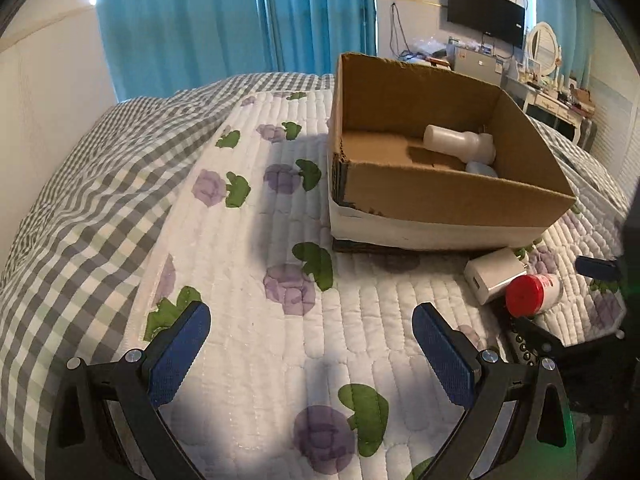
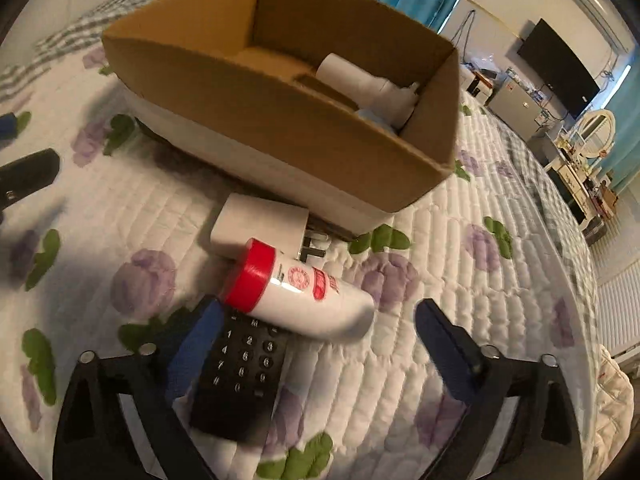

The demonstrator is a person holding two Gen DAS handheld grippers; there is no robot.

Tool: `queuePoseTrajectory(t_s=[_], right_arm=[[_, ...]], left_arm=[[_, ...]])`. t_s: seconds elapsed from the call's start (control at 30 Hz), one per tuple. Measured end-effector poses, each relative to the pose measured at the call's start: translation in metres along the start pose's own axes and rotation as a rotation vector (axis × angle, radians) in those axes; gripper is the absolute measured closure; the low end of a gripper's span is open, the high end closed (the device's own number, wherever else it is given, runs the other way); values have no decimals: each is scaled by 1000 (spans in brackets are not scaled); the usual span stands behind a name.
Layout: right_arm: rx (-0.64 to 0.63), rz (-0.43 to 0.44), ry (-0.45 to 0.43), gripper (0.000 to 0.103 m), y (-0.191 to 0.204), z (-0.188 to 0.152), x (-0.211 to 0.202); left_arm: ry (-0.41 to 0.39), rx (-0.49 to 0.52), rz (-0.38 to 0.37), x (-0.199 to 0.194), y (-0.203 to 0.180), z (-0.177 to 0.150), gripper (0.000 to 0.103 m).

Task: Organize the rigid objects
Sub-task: 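Grasp the red-capped bottle with the right tool while the left tool grasps the black remote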

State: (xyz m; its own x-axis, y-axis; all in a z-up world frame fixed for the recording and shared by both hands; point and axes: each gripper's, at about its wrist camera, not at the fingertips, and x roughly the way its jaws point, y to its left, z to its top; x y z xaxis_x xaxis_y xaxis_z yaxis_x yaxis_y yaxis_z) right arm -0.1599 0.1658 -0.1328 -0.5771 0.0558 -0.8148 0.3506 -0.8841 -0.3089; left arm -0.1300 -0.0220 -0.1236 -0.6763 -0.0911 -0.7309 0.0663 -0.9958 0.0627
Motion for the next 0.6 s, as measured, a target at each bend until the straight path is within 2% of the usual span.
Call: queuePoseTrajectory(t_s=[0.07, 0.2, 0.37, 0.47, 0.6], right_arm=[[-1, 21, 9, 22, 0, 1, 7], [18, 61, 10, 33, -5, 2, 8], [89, 73, -60, 57, -23, 0, -12], [155, 77, -100, 64, -39, -6, -26], [238, 111, -139, 67, -57, -14, -43]], left_arm=[[4, 7, 0, 0, -3, -1, 1], [10, 21, 9, 0, -6, -3, 1], [17, 32, 17, 1, -10, -4, 1], [25, 34, 14, 1, -15, -3, 1], [29, 49, -7, -5, -30, 0, 1]])
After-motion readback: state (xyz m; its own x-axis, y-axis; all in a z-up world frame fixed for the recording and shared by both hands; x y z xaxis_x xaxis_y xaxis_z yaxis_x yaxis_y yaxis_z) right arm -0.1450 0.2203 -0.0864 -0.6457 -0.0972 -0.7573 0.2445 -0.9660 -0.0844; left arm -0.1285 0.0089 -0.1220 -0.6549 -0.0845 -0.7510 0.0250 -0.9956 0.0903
